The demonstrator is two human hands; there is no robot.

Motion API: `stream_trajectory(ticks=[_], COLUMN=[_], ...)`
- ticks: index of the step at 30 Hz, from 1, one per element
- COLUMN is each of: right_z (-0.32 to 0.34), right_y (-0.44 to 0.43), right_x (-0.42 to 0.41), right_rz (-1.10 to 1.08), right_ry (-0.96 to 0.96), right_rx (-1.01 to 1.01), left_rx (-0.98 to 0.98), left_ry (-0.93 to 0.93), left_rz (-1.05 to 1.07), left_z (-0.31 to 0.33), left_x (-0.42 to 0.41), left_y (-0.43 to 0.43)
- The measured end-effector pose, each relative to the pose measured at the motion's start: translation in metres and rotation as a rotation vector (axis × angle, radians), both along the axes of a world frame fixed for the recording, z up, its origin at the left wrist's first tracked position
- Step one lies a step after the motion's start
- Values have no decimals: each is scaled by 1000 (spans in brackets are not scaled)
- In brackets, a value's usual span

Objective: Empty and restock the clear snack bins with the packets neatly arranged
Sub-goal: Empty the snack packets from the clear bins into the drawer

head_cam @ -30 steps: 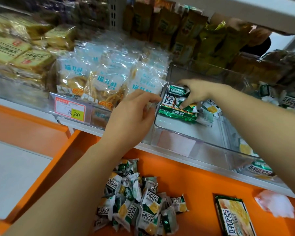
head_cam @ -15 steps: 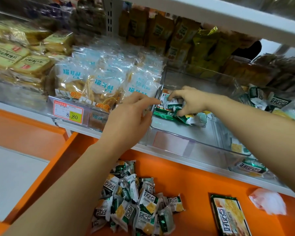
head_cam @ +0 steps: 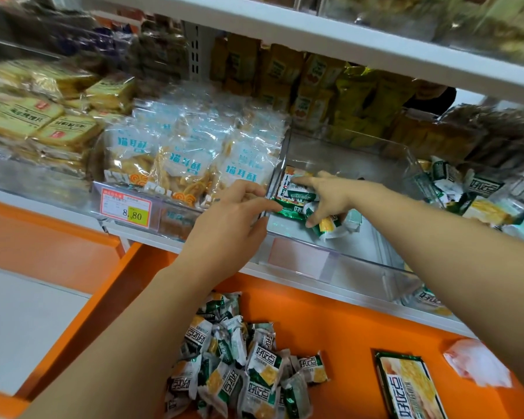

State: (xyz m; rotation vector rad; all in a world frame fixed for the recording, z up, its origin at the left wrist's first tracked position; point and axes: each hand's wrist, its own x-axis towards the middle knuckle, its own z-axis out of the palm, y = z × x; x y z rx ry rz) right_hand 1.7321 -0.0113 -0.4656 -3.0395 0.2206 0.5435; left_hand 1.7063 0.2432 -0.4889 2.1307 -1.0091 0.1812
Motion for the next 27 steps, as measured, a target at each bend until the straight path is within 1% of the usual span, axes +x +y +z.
stream_trajectory(ticks=[2, 9, 12, 14, 16, 18, 21, 24, 27], right_z=[-1, 8, 36, 64, 87, 93, 76, 50, 13], right_y=[-2, -18, -12, 3, 24, 47, 72, 88, 96], right_x=[3, -21, -48, -75, -107, -137, -170, -191, -203], right_rz=[3, -42, -68, -45, 6, 79, 162, 154, 150], right_ry=[-31, -175, -346, -469, -504, -411, -248, -96, 56], right_rx=[9, 178, 297, 389, 483, 530, 530, 617, 625], left_rx=[-11, -44, -44, -28, -3, 21, 65, 97, 145], left_ry=[-14, -44, -39, -36, -39, -53, -108, -226, -327], left_rz=[-10, -35, -47, -49, -44, -40, -27, -32, -3], left_z=[-1, -3, -3, -2, -1, -1, -2, -8, -18], left_x=[2, 5, 4, 3, 2, -1, -8, -14, -16], left_y=[0, 1, 2, 2, 1, 2, 5, 10, 20])
